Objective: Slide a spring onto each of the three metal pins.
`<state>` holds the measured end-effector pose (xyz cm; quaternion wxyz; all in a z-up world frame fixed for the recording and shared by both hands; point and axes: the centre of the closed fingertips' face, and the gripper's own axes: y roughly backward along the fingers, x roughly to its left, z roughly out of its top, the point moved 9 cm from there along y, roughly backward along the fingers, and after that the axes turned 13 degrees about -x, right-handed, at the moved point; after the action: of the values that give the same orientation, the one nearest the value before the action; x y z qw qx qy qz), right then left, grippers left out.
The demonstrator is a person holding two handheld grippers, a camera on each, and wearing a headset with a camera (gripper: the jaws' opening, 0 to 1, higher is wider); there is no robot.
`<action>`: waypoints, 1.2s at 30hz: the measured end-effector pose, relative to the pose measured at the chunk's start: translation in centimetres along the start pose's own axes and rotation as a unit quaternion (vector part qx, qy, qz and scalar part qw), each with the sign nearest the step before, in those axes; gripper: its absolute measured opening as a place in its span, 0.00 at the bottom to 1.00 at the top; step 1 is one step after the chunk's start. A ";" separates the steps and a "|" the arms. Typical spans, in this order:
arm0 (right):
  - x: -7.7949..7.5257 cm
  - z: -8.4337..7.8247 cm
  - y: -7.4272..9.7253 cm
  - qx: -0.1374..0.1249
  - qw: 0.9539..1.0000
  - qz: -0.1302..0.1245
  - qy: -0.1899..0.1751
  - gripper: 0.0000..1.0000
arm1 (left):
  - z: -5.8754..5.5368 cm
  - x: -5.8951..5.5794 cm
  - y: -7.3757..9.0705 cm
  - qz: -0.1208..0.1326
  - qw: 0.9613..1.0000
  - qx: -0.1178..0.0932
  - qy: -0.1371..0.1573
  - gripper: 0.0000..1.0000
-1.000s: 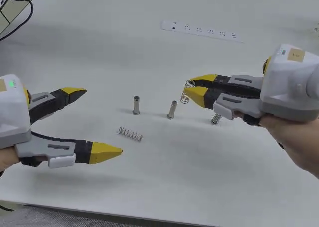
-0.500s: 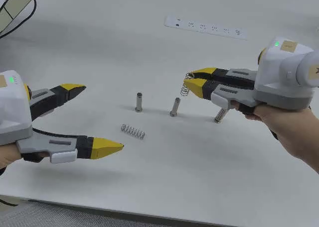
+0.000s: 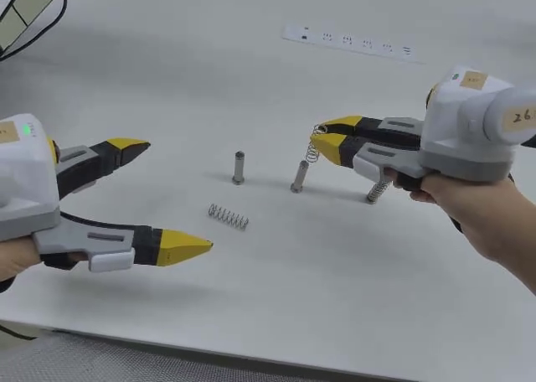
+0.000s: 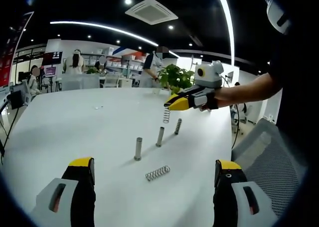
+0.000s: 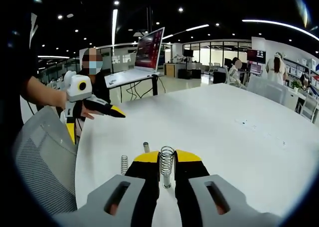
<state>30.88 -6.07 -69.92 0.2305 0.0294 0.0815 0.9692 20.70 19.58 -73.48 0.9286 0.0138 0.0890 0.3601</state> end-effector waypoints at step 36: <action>-0.6 -2.0 -1.0 0.009 0.999 0.004 -0.036 0.08 | -0.1 0.1 0.0 0.013 1.000 0.004 0.000 0.98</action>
<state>31.62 -5.78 -72.07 0.2295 0.0668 0.0821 0.9675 20.76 19.58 -73.56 0.9240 0.0190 0.0900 0.3713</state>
